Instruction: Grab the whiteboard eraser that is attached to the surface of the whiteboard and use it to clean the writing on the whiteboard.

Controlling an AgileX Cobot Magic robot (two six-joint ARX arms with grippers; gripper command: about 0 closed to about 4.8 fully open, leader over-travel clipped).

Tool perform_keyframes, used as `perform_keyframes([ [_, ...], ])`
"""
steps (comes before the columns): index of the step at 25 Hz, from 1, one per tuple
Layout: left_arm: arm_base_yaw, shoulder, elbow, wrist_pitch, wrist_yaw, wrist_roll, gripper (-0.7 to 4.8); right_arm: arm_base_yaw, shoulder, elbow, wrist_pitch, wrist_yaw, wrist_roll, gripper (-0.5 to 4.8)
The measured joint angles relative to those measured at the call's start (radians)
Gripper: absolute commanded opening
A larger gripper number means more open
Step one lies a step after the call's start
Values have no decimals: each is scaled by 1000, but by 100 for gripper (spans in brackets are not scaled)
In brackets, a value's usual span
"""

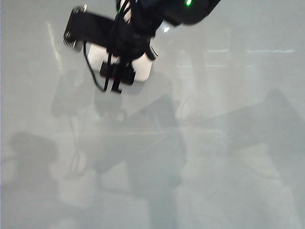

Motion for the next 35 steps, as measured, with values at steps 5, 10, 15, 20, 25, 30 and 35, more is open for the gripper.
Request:
perform_keyframes([
  [5,0,0,0,0,0,0,-5,-21,-73,1,31,1,-11,175],
  [10,0,0,0,0,0,0,-5,-38,-97,0,27,-13,-70,175],
  [15,0,0,0,0,0,0,-5,-75,-145,-10,23,-53,-104,175],
  [20,0,0,0,0,0,0,-5,-128,-157,-45,61,-138,-58,175],
  [25,0,0,0,0,0,0,-5,-148,-171,-137,155,-157,-19,172],
  [30,0,0,0,0,0,0,-5,-152,-169,-194,167,-153,39,167],
  [35,0,0,0,0,0,0,-5,-153,-166,-195,167,-187,114,165],
])
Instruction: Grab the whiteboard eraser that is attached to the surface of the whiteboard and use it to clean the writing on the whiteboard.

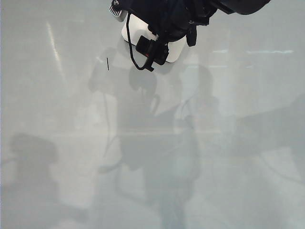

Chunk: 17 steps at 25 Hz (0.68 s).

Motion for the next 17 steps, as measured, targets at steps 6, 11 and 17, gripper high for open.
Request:
perform_keyframes([
  [6,0,0,0,0,0,0,-5,12,47,0,78,-3,21,165],
  [11,0,0,0,0,0,0,-5,37,120,0,126,-23,27,165],
  [17,0,0,0,0,0,0,-5,56,174,-6,103,-47,29,158],
])
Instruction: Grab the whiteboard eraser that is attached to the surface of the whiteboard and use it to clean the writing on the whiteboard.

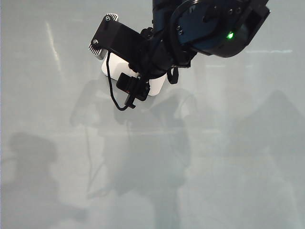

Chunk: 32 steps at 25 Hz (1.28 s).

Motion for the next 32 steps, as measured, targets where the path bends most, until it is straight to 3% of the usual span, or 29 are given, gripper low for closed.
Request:
perform_keyframes([
  [6,0,0,0,0,0,0,-5,14,10,1,19,-19,-3,156],
  [12,0,0,0,0,0,0,-5,64,22,89,115,-29,-141,156],
  [18,0,0,0,0,0,0,-5,68,23,145,-25,-41,-77,156],
  [32,0,0,0,0,0,0,-5,82,124,143,-44,-13,-69,152],
])
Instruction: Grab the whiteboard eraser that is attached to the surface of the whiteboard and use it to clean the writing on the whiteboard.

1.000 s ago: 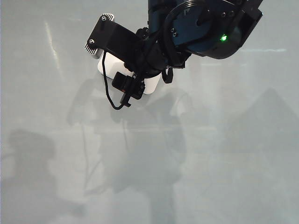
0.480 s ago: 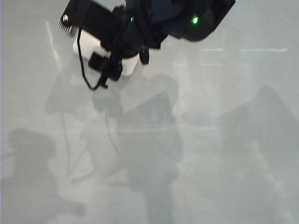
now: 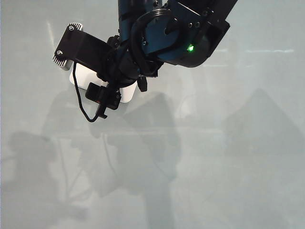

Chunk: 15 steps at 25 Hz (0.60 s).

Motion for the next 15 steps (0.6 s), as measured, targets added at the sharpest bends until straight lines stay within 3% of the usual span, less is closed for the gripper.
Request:
perform_keyframes([
  [4,0,0,0,0,0,0,-5,0,-16,-8,18,28,-91,151],
  [10,0,0,0,0,0,0,-5,-4,-111,12,47,30,-117,151],
  [15,0,0,0,0,0,0,-5,-2,-113,59,-67,36,-125,151],
])
